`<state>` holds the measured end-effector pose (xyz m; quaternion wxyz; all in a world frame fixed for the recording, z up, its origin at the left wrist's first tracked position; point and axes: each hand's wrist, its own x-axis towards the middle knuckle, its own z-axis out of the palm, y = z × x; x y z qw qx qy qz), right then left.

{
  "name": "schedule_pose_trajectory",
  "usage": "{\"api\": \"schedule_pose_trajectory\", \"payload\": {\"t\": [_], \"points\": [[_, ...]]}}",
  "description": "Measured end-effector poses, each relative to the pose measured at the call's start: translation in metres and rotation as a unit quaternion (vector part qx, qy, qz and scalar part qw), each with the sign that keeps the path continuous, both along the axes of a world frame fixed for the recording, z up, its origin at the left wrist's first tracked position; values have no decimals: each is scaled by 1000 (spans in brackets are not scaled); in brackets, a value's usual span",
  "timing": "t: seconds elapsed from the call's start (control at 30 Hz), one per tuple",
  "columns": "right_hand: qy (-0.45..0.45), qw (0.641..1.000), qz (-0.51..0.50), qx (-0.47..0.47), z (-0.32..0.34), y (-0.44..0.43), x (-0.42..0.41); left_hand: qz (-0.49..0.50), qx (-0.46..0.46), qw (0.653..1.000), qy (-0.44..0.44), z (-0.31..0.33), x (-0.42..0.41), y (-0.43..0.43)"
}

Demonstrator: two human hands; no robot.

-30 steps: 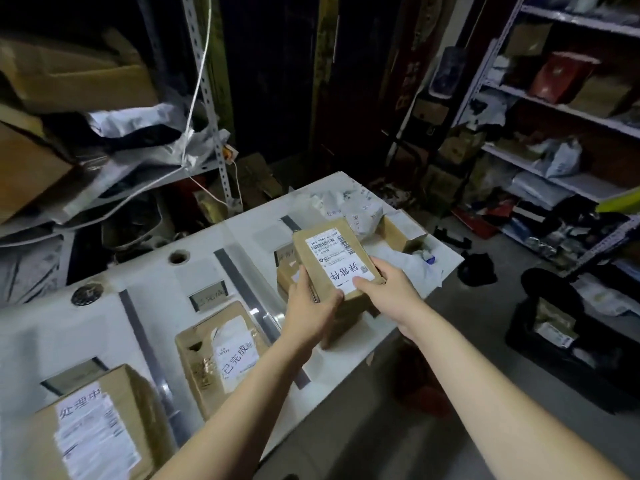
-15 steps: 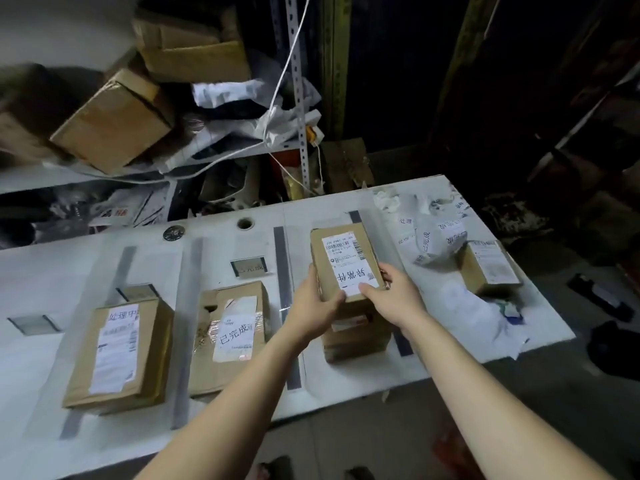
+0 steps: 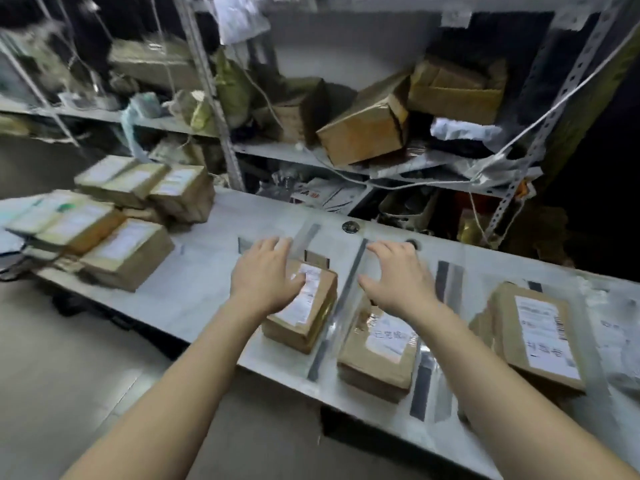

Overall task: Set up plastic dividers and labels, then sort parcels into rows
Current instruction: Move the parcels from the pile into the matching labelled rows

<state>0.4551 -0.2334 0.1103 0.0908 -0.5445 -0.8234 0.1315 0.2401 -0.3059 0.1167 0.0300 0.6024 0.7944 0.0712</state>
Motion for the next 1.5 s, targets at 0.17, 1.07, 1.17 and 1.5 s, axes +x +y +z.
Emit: {"api": "schedule_pose_trajectory", "payload": {"t": [0.17,1.07,1.17,1.5], "points": [[-15,998,61,20,9,-22,-126,58,-6,998,-2,5,-132,-52],[109,970,144,-161,-69,23,-702,236,-33,963,-123,-58,-669,-69],[126,965,114,-200,-85,36,-746,218,-27,958,-183,-75,-705,-38],[205,931,-131,-271,-143,13,-823,139,-84,955,-248,-142,-755,30]]}}
